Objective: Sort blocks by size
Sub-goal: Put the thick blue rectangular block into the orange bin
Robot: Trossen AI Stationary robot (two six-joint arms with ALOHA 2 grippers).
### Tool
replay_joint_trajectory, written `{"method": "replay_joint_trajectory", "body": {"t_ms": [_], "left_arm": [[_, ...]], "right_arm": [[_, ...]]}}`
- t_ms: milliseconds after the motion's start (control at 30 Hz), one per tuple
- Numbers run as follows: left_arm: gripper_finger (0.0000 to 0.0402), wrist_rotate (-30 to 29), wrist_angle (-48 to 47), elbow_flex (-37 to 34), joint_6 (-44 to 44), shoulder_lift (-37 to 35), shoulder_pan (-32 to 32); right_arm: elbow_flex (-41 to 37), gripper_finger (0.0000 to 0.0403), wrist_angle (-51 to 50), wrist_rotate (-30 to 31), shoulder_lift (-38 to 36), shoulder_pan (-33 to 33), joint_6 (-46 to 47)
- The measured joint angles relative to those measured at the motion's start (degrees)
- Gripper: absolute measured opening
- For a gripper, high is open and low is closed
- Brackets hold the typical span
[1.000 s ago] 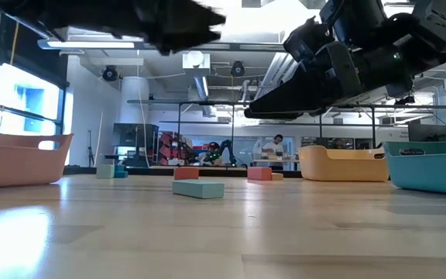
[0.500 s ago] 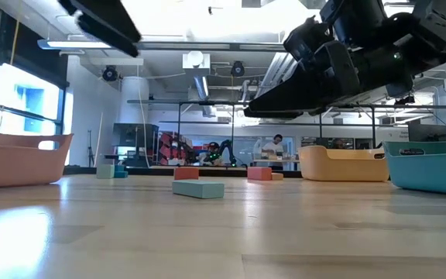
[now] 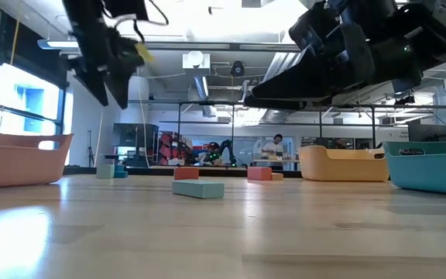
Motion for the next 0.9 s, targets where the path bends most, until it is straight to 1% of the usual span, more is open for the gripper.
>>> {"method": "replay_joint_trajectory", "body": {"t_ms": [100,133,233,267,367,500,700,800,900], "left_arm": [[0.0282,0.6,3.9,0.0,6.6,0.2,11.4],[0.0282,2.0,5.2,0.0,8.3,0.5,15.0],[0.0282,11.5,10.5,0.0,13.6,1.9,23.9],[0.0282,13.8,12.0,0.0,15.1,2.7,26.2],[0.0282,16.2,16.0,0.0,16.6,6.4,31.7],[0.0282,21.6,17.9,0.0,19.9,13.4,37.3],[0.0282,23.1,18.6,0.0,21.0,23.3,43.6],[0.0281,24.5,19.1,0.2,20.6,26.7,45.3],[0.0276,26.3,19.3,1.4,21.1,27.8,45.1]], "right_arm": [[0.0,0.0213,0.0,0.0,0.0,0.0,-0.4],[0.0,0.0213,0.0,0.0,0.0,0.0,-0.3],[0.0,0.0213,0.0,-0.2,0.0,0.0,0.1],[0.0,0.0213,-0.1,-0.3,0.0,0.0,0.1],[0.0,0.0213,-0.4,-0.5,0.0,0.0,-0.2],[0.0,0.0213,-0.4,-0.5,0.0,0.0,-0.1],[0.0,0.0213,-0.4,-0.5,0.0,0.0,0.6],[0.0,0.0213,-0.4,-0.6,0.0,0.0,0.8],[0.0,0.0213,-0.5,-0.6,0.0,0.0,1.0]]}}
